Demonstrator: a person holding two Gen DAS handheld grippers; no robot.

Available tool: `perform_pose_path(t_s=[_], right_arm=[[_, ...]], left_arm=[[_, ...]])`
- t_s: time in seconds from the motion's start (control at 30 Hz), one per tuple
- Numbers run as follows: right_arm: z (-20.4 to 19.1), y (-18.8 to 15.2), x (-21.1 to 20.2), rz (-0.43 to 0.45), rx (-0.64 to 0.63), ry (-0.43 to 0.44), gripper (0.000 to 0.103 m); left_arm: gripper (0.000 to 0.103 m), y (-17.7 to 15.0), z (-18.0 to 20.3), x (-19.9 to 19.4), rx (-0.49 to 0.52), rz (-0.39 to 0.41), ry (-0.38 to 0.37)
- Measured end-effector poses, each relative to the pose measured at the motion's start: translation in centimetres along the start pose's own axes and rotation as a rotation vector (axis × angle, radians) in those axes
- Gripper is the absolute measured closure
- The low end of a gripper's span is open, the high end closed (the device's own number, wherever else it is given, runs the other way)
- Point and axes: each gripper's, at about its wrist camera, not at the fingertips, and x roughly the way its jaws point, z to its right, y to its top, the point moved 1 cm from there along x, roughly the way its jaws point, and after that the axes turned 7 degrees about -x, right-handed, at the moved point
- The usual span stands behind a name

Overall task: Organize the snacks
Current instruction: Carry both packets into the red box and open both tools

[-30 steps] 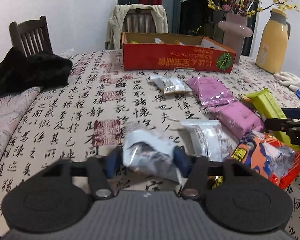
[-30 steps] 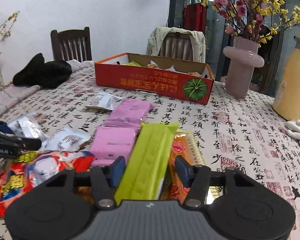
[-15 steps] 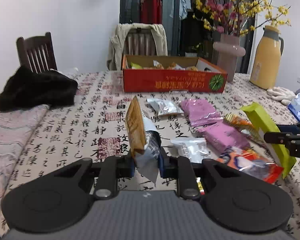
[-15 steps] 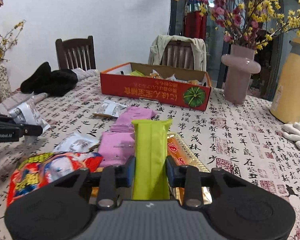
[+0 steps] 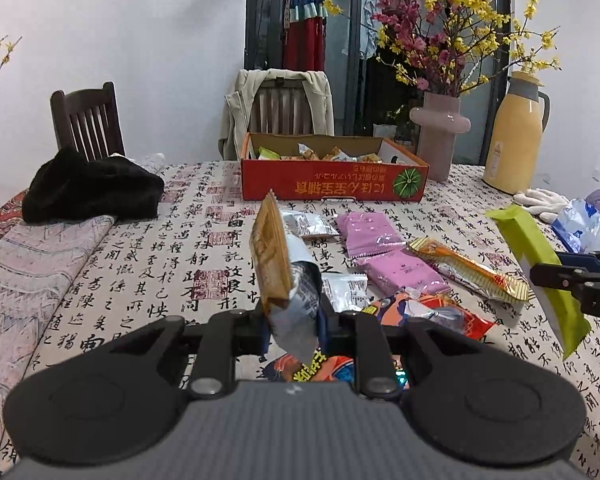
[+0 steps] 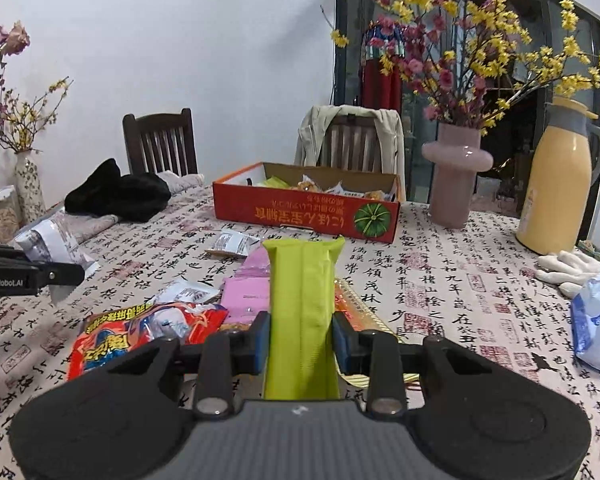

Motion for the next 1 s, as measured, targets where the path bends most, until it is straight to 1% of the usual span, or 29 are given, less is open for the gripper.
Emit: perform_pose_path(t_s=[0.23,0.37,0.57,0.73,0.83,0.93,1.0], right_arm=[[0.4,0.2,-0.1,0.008,0.001,-0.012,0.071],[0.6,0.8,0.9,0.005,-0.010,-0.011,0.071],[1.9,3.2,3.7,0.009,-0.015,0.016,0.071],[4.0,6.3,6.9,0.017,0.009,0.048,0.071],[5.5,8.7,9.3,0.032,0.034,0.057,0.071],[7.3,11.3,12.6,0.036,0.070,0.059,0.071],[8.5,12.8,15.1,0.032,0.094,0.059,0.071]], left_arm=[[0.081,0.5,-0.2,0.8,-0.021,0.007,0.013],[0.081,1.5,-0.6,2.2,-0.025,0.009,0.024],[0.081,4.1,-0.6,5.3,0.000,0.020,0.031],[0.081,7.2,-0.4,9.2,0.007,0.024,0.030],[0.081,9.4,-0.1,12.0,0.036,0.050,0.030],[0.081,12.6,0.0,15.2,0.030,0.064,0.011],[0.081,14.9,0.2,17.7,0.026,0.058,-0.004]])
